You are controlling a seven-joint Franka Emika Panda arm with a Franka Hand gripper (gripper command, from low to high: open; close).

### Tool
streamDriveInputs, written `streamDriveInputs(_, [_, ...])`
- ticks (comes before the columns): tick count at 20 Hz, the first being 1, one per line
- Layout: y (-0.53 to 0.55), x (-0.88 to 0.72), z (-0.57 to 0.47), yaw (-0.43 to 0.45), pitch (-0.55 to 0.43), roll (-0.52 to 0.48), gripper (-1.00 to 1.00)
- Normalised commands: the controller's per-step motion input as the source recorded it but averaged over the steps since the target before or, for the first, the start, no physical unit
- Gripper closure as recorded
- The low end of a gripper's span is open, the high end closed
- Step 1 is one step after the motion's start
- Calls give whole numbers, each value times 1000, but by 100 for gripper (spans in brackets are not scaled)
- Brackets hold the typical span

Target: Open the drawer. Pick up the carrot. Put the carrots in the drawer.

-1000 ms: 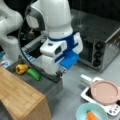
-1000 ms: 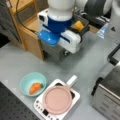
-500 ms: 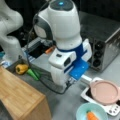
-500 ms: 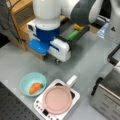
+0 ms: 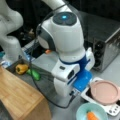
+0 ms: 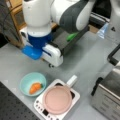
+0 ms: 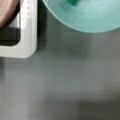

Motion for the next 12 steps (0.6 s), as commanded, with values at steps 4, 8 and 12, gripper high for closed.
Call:
streamDriveInputs(4, [-120,292,-6,0,105,123,-100])
streamDriveInputs(8, [-114,312,-35,-1,73,123,-100])
streamDriveInputs(12, [-116,323,-63,-5,49,128,-100])
